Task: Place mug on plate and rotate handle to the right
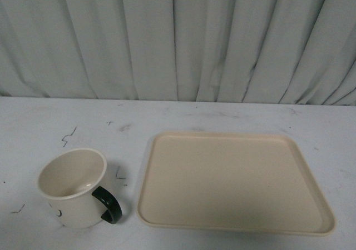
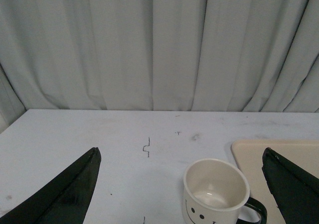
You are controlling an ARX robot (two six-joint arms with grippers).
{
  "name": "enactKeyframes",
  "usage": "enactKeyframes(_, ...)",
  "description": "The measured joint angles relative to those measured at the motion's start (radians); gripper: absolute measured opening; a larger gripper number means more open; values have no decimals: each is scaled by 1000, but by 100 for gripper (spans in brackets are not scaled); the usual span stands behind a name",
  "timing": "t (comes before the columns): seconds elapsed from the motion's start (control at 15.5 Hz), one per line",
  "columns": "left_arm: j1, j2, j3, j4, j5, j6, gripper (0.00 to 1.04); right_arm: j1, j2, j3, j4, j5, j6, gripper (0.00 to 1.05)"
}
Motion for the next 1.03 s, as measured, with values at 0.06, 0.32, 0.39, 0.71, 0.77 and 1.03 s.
enactKeyframes(0.06,0,0,0,0,0,0,98,0,0,0,0,0,0,98)
enactKeyframes(0.32,0,0,0,0,0,0,98,0,0,0,0,0,0,98)
enactKeyframes(0.39,0,0,0,0,0,0,98,0,0,0,0,0,0,98)
enactKeyframes(0.71,0,0,0,0,0,0,98,0,0,0,0,0,0,98)
enactKeyframes(0.77,0,0,0,0,0,0,98,0,0,0,0,0,0,98)
enactKeyframes(1.03,0,0,0,0,0,0,98,0,0,0,0,0,0,98)
